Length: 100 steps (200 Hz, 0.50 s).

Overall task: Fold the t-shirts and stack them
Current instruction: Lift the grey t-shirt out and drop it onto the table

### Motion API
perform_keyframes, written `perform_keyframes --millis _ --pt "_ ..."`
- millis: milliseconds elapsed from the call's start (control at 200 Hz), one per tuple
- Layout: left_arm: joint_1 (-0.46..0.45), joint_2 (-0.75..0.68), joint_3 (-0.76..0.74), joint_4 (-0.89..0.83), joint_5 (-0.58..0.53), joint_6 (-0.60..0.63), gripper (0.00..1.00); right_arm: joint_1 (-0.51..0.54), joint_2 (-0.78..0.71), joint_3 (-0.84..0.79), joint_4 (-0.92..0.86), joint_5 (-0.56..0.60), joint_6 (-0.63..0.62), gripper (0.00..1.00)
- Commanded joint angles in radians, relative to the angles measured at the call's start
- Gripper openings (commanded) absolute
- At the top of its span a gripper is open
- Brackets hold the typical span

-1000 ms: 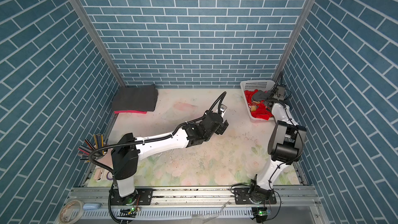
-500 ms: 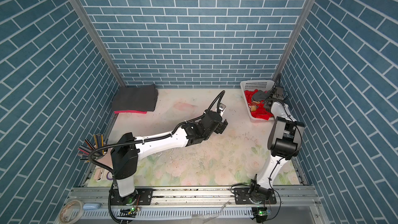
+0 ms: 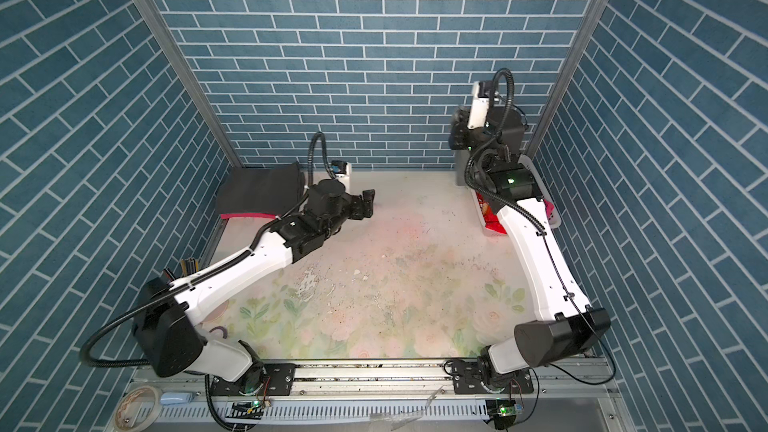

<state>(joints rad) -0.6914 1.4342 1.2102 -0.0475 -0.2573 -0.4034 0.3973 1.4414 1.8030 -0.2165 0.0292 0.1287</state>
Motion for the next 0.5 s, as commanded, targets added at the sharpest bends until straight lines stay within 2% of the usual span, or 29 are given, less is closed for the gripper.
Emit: perform_keyframes --millis 0,60,115,220,330,450,495 --pt "0.052 -0.126 -0.112 0.062 0.039 -0.113 0.88 0.081 -0.032 0.073 0.057 -0.079 -0.045 0.00" --pt "0.084 -0.196 -0.176 0.087 0.051 -0.144 0.88 0.082 -0.009 0.112 0.014 -0.067 -0.007 0.00" --pt "0.105 -0.251 -0.219 0.096 0.052 -0.160 0.88 0.081 -0.001 0.084 0.012 -0.060 0.008 0.00" --pt "0.151 -0.325 -0.275 0.089 0.058 -0.185 0.88 0.057 0.001 -0.062 0.052 -0.032 0.061 0.00" --pt "0.199 -0.353 -0.307 0.077 0.112 -0.208 0.88 -0.040 0.046 -0.229 0.046 -0.071 0.167 0.00" --pt "0.209 -0.346 -0.328 0.068 0.148 -0.213 0.88 -0.094 0.108 -0.423 0.052 -0.046 0.180 0.00" --pt "0.210 -0.333 -0.336 0.066 0.162 -0.216 0.88 -0.106 0.118 -0.483 0.053 -0.005 0.171 0.07"
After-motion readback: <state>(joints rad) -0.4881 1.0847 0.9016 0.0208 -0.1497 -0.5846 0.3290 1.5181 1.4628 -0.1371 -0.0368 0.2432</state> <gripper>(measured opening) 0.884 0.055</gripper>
